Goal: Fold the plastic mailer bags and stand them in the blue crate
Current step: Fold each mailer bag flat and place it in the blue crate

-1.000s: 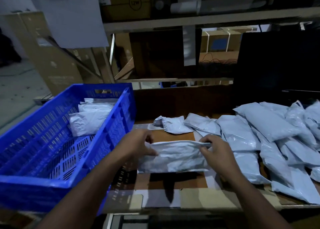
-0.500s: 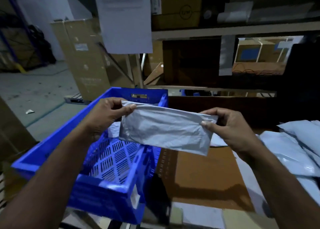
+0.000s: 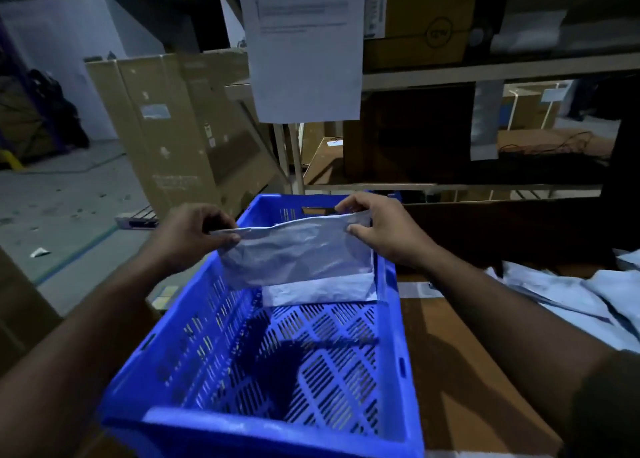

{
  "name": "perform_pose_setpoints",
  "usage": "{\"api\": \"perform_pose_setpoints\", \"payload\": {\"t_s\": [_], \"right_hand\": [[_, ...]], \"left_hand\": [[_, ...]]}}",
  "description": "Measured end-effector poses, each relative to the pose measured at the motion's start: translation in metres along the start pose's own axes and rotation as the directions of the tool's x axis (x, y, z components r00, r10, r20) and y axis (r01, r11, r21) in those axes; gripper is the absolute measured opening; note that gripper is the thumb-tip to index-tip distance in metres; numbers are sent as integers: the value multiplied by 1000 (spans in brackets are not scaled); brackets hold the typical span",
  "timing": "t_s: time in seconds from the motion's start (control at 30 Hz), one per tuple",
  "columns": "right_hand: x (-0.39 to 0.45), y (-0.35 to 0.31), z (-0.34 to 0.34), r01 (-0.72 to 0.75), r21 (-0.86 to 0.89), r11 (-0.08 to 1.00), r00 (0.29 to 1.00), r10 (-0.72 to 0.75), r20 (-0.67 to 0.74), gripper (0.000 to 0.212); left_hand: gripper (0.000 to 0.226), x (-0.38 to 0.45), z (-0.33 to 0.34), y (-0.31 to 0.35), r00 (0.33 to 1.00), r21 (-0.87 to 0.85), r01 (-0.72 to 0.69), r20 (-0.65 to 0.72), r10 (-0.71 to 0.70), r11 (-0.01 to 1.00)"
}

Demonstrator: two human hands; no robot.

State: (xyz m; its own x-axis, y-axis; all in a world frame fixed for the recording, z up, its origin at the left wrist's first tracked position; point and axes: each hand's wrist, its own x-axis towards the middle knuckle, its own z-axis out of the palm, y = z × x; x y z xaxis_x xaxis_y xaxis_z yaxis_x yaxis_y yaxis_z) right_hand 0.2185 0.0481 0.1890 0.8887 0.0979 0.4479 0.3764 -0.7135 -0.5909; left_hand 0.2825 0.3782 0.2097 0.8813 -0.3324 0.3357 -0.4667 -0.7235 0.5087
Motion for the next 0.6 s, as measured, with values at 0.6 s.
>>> {"api": "perform_pose_setpoints", "payload": {"t_s": [0.6], "right_hand": [[42, 25, 73, 303, -830, 469, 773, 389, 502, 13]], "left_hand": [[51, 55, 110, -26, 880, 535, -319, 475, 34, 782]]}}
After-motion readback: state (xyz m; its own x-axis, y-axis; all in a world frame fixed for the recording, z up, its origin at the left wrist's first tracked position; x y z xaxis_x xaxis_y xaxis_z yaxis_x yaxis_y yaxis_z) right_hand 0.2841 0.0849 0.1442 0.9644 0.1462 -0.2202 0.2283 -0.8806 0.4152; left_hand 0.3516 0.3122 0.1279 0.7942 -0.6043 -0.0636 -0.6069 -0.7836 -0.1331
